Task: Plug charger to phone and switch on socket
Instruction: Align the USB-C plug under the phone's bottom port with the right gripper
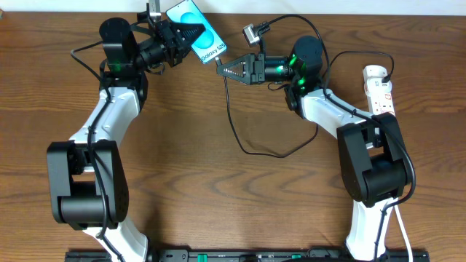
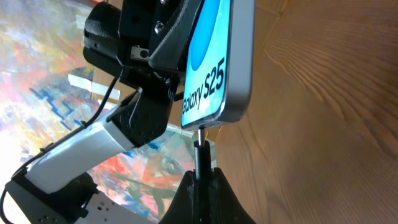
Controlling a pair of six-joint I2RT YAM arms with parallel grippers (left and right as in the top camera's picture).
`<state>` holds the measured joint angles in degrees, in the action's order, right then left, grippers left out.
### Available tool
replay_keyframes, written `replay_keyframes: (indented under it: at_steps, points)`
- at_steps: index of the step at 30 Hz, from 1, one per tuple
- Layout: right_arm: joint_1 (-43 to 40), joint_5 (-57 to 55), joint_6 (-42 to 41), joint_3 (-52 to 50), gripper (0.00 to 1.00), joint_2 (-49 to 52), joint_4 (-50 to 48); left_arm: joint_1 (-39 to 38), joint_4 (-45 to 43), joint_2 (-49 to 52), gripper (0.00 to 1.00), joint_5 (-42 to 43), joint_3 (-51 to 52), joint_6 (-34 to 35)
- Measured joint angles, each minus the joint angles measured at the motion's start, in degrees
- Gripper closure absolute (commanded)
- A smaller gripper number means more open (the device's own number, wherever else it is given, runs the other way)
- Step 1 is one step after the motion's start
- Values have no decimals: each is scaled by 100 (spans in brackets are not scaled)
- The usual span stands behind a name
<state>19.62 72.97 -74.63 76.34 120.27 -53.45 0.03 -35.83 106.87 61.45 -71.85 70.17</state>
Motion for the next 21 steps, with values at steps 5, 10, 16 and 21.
replay_keyframes:
  at_steps: [5,10,16,21]
  points:
    - [2,-13,0,0,99,0,0,-11,0,0,93,-33,0,15]
    - [2,-13,0,0,99,0,2,-11,0,0,93,-33,0,15]
    - [2,-20,-39,4,99,0,-2,-15,-262,2,93,13,0,9]
    - [2,-15,-153,11,99,0,0,-17,-299,9,93,24,0,13]
